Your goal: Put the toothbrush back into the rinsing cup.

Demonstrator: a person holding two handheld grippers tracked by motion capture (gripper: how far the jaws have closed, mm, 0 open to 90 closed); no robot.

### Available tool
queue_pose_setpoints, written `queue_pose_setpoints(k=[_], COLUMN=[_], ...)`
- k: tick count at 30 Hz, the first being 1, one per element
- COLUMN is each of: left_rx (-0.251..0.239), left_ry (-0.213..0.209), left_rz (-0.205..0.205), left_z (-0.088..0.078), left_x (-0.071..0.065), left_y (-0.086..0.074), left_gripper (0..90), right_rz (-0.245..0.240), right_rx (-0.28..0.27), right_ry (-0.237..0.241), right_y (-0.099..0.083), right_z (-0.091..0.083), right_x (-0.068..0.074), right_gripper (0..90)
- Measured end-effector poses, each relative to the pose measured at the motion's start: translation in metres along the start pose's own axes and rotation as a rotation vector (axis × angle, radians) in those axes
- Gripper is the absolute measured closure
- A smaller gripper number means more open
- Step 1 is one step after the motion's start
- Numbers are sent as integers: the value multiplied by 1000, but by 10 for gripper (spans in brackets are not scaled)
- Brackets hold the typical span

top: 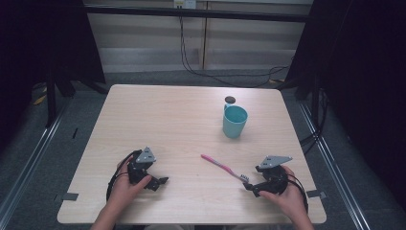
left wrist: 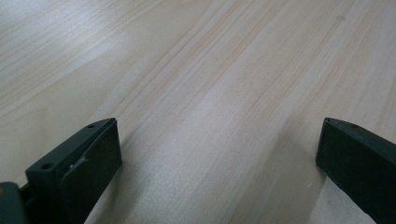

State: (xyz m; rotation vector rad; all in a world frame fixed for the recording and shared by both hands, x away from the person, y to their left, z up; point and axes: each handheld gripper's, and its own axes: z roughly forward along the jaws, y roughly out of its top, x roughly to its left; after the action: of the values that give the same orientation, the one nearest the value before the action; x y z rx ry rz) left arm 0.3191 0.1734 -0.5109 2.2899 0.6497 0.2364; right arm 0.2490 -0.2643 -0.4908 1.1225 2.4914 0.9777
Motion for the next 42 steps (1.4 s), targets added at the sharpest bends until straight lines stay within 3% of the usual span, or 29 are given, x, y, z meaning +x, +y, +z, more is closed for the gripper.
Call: queue_pose_setpoints(k=[6,8,15,28,36,38,42], left_rx=[1,0,0,1,2,0,2], left_ry=[1,0,0,2,2,1,-2], left_rz=[0,0,0,5,9,9,4], left_z=[0,0,0,0,0,0,0], left_x=[0,0,0,0,1,1,0], left_y=[0,0,0,0,1,0,0], left_gripper=[0,0,0,0,0,0,0], right_rz=[-6,4,-34,-57,-64,-72,-70], right_rx=[49,71,113,219,275,287,321], right_ry=[2,24,29,44,47,49,70], right_y=[12,20,36,58,69,72,77], right_z=[0,0,5,19,27,29,33], right_x=[-2,-2,-1,3,2,3,7], right_gripper=[182,199,205,241,312,378,426])
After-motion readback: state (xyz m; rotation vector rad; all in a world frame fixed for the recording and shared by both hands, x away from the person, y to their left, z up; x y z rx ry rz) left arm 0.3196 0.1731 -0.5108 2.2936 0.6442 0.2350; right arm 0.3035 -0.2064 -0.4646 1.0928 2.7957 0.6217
